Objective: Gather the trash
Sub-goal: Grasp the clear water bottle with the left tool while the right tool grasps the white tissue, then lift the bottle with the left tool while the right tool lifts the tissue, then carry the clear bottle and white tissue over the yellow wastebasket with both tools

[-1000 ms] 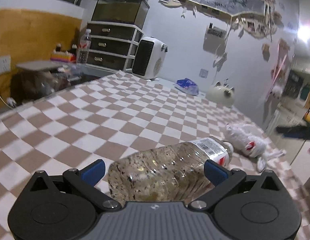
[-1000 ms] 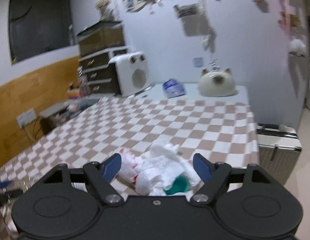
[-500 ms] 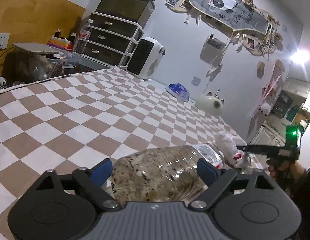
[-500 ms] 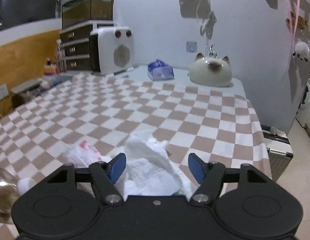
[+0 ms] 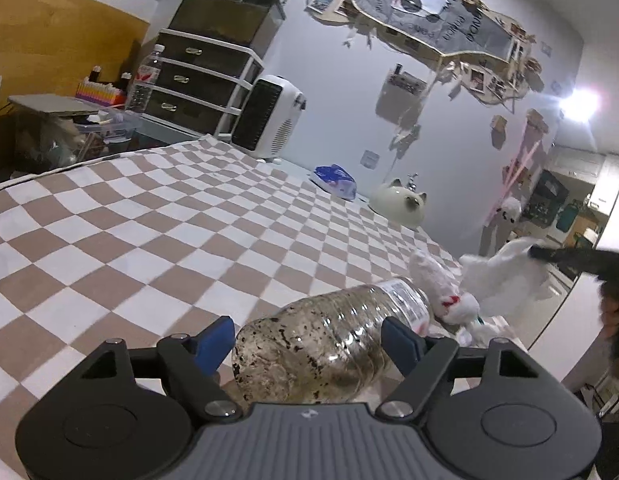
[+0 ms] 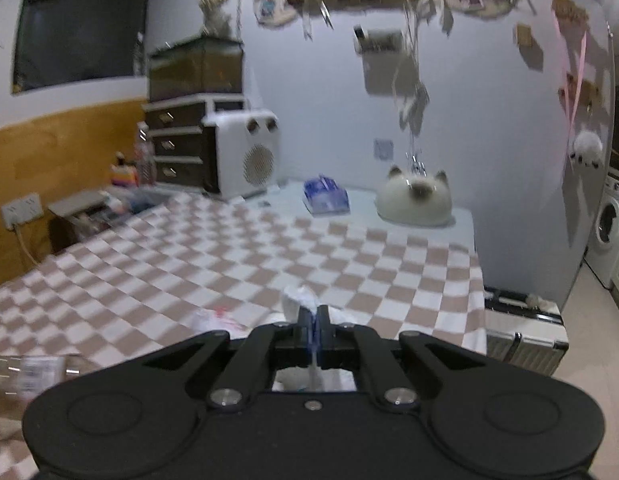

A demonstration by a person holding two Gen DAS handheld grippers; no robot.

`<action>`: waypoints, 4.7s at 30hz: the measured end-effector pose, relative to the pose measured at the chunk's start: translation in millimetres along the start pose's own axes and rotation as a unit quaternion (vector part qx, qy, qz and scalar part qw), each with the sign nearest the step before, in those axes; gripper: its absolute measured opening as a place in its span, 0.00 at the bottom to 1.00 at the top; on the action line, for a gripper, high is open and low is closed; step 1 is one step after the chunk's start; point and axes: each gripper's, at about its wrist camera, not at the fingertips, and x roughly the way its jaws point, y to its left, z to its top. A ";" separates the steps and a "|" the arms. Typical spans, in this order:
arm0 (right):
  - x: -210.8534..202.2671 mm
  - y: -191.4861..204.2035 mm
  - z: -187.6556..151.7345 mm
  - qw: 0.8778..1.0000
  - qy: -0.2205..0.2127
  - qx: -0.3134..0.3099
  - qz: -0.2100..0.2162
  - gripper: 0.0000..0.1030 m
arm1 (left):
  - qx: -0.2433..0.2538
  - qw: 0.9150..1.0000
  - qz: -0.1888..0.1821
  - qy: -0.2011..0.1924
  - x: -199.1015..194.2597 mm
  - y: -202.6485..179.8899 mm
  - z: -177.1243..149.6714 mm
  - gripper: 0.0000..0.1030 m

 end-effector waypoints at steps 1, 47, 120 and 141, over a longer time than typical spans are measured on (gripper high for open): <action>-10.4 -0.1 2.6 1.000 -0.005 0.000 0.006 0.02 | 0.007 1.000 0.000 0.001 -1.7 -5.7 -2.1 0.77; -143.0 61.8 -143.7 0.946 0.124 -0.154 0.259 0.66 | 0.181 0.974 0.070 0.115 13.6 -103.6 -22.6 0.77; -234.9 -36.9 -137.2 0.992 0.039 -0.025 0.115 0.15 | 0.197 0.978 0.056 0.046 -68.1 -290.9 -51.7 0.61; -316.6 -168.4 -161.0 0.998 -0.001 0.058 -0.017 0.15 | 0.245 0.969 -0.025 0.023 -45.3 -432.5 -95.2 0.61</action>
